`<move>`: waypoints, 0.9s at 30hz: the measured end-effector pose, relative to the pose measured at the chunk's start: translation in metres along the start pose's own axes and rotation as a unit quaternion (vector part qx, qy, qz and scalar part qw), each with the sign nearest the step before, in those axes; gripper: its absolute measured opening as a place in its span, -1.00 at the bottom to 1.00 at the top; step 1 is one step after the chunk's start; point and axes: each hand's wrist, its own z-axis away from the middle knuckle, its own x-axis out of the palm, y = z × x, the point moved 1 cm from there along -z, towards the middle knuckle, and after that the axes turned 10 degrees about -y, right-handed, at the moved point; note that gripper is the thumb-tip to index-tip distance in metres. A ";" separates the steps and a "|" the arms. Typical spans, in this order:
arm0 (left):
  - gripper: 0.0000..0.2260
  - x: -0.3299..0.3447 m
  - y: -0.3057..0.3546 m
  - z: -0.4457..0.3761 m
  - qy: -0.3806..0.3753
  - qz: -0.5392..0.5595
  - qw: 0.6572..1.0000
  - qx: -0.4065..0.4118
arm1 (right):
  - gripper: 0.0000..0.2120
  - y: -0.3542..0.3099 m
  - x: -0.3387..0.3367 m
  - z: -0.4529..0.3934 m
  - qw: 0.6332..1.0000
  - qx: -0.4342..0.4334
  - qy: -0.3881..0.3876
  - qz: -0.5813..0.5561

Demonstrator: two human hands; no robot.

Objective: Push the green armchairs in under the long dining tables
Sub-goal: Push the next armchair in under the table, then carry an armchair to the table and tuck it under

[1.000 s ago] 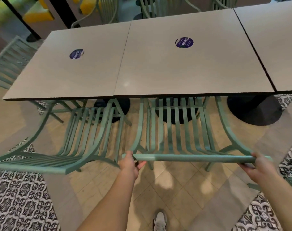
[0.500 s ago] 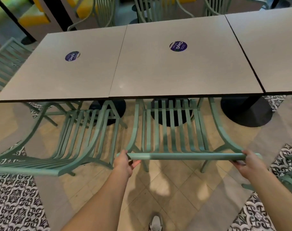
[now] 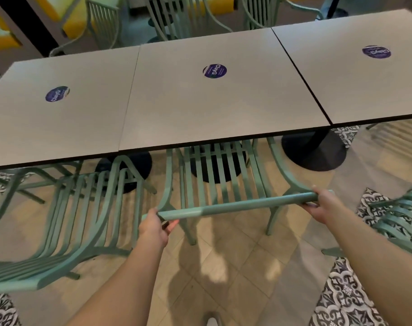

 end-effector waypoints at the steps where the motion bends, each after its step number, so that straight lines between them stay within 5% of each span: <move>1: -0.73 0.003 0.000 -0.002 0.003 0.004 1.000 -0.001 | -0.73 -0.002 0.001 -0.004 1.000 -0.003 -0.007 0.006; 7: -0.59 0.014 0.006 -0.005 -0.025 0.016 1.000 0.007 | -0.59 -0.008 0.001 -0.020 0.999 -0.021 -0.041 -0.006; 15: -0.62 -0.021 0.000 0.000 -0.106 -0.148 0.982 0.041 | -0.49 0.014 -0.039 0.022 0.993 -0.062 -0.098 0.005; 20: -0.62 -0.017 -0.022 0.024 -0.148 -0.244 0.958 0.026 | -0.62 0.045 -0.086 0.070 0.998 -0.050 -0.042 0.008; 24: -0.75 0.018 -0.056 0.057 -0.222 -0.362 0.905 0.019 | -0.62 0.061 -0.135 0.101 0.997 -0.061 0.025 0.041; 27: -0.75 0.050 -0.085 0.084 -0.286 -0.525 0.797 0.085 | -0.75 0.062 -0.184 0.124 0.977 -0.106 0.095 0.156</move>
